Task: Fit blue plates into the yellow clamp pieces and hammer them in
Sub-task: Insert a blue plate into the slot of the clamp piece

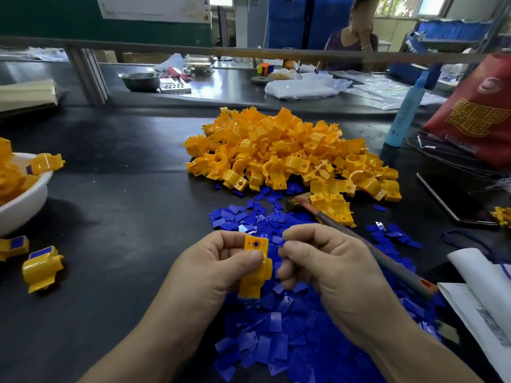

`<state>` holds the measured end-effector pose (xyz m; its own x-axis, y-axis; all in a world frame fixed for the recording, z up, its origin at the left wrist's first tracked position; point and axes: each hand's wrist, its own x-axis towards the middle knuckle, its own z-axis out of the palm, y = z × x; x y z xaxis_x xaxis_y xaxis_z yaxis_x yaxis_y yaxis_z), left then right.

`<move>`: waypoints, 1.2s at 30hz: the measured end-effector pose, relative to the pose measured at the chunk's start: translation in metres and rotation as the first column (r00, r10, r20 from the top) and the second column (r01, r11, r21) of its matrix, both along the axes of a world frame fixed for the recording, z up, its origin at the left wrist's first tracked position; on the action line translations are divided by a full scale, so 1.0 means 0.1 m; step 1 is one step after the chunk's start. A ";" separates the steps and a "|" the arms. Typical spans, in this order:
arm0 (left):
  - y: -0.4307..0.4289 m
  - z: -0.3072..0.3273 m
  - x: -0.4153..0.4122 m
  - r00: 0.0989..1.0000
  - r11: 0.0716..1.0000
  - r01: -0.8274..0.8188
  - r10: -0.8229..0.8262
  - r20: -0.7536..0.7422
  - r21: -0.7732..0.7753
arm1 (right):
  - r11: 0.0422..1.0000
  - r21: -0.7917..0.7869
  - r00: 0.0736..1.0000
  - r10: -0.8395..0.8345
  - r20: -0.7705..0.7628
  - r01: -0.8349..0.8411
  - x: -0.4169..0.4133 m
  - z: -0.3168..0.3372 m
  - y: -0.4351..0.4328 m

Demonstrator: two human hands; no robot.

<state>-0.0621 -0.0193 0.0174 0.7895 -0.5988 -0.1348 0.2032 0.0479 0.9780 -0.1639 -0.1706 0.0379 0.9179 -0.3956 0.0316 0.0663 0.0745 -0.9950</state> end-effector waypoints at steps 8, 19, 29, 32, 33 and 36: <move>0.00 0.01 -0.04 0.996 0.997 0.066 -0.064 0.057 -0.027 | 0.931 -0.361 0.998 -0.066 -0.009 0.059 -0.01 0.00 0.11; -0.02 0.00 -0.07 0.994 0.996 0.080 -0.078 0.073 -0.027 | 0.880 -0.464 0.994 -0.112 0.006 0.102 0.00 -0.05 0.16; 0.01 0.03 -0.09 0.997 0.996 0.072 -0.072 0.004 -0.043 | 0.970 -0.243 1.000 -0.004 0.005 0.005 0.01 -0.03 0.17; 0.01 0.04 -0.10 0.996 0.996 0.085 -0.085 -0.009 -0.039 | 0.978 -0.210 1.000 0.006 0.019 -0.002 0.00 -0.02 0.17; 0.01 0.04 -0.10 0.996 0.996 0.084 -0.084 -0.008 -0.034 | 0.978 -0.209 1.000 0.011 0.021 -0.007 0.00 -0.02 0.17; 0.02 0.01 -0.09 0.997 0.996 0.080 -0.080 0.004 -0.031 | 0.984 -0.180 1.000 0.021 0.022 -0.017 -0.01 -0.01 0.17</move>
